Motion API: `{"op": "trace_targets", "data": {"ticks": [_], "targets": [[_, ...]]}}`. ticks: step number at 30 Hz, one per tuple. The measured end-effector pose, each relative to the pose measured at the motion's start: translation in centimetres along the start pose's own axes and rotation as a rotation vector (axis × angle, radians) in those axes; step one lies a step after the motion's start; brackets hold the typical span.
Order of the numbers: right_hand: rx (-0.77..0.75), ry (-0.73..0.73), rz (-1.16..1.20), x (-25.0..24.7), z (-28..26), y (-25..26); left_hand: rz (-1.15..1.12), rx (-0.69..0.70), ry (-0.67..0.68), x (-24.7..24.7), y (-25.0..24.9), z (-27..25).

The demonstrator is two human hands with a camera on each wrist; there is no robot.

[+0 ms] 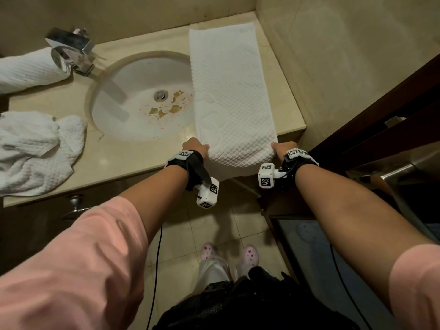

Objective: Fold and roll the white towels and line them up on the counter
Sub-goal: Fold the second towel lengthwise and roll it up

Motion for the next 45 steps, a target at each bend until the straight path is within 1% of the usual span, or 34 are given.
{"op": "trace_targets", "data": {"ticks": [3,6,8,12,16,18,20,22,24,26,28,29,31,33,35,38,40,42,45], "targets": [[-0.011,0.057,0.003,1.3,-0.5,-0.3,-0.043,0.008,-0.087,-0.2,0.7,-0.3],[-0.085,0.126,-0.106,2.9,-1.3,-0.5,-0.131,0.011,-0.174,-0.7,1.7,-0.3],[-0.12,0.131,-0.072,3.2,-1.9,-0.7,-0.193,0.021,-0.203,-0.9,2.2,-0.4],[-0.187,0.092,0.005,2.7,-2.7,-0.7,-0.331,0.039,-0.246,-1.1,3.1,-0.5],[-0.236,0.098,0.042,2.7,-3.0,0.0,-0.452,-0.014,-0.285,-0.8,4.3,-0.8],[-0.242,0.102,0.06,2.8,-2.4,0.1,-0.481,-0.024,-0.312,-0.5,5.1,-1.2],[-0.246,0.107,0.099,2.7,-3.0,0.5,-0.44,-0.046,-0.299,0.3,6.2,-1.0],[-0.241,0.093,0.129,2.3,-4.2,1.2,-0.351,-0.094,-0.21,1.8,7.6,-0.7],[-0.225,0.081,0.142,2.1,-4.9,1.5,-0.349,-0.138,-0.041,4.4,8.9,-0.1],[-0.216,0.1,0.191,2.3,-5.1,1.7,-0.462,-0.182,0.138,6.9,9.4,0.1],[-0.211,0.131,0.297,2.4,-5.4,2.0,-0.647,-0.236,0.257,8.4,9.0,-0.4],[-0.195,0.144,0.354,2.5,-5.2,1.9,-0.707,-0.235,0.293,8.9,8.5,-0.5],[-0.148,0.164,0.436,2.8,-4.7,1.8,-0.76,-0.185,0.316,9.2,7.4,-0.4],[-0.096,0.192,0.447,2.6,-5.6,2.0,-0.813,-0.155,0.341,10.2,6.8,0.0],[-0.068,0.204,0.416,2.0,-6.4,2.1,-0.838,-0.15,0.422,11.6,6.3,0.0],[-0.075,0.219,0.422,1.2,-8.0,2.8,-0.866,-0.087,0.571,12.7,4.8,-1.2],[-0.069,0.182,0.414,0.9,-6.7,2.5,-0.878,-0.055,0.632,12.8,4.1,-2.4],[-0.054,0.173,0.443,1.0,-6.1,2.5,-0.923,-0.05,0.651,12.4,3.7,-3.5],[0.004,0.179,0.497,1.2,-6.2,1.8,-1.071,-0.028,0.664,11.4,2.9,-4.8]]}}
Point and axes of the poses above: each hand's wrist, its own z-axis towards the middle knuckle, its own x-axis out of the palm, y = z × x, the point moved 9 cm from there along z, towards the middle knuckle, and after that the axes turned 2 degrees about -z, right-handed, at the moved point
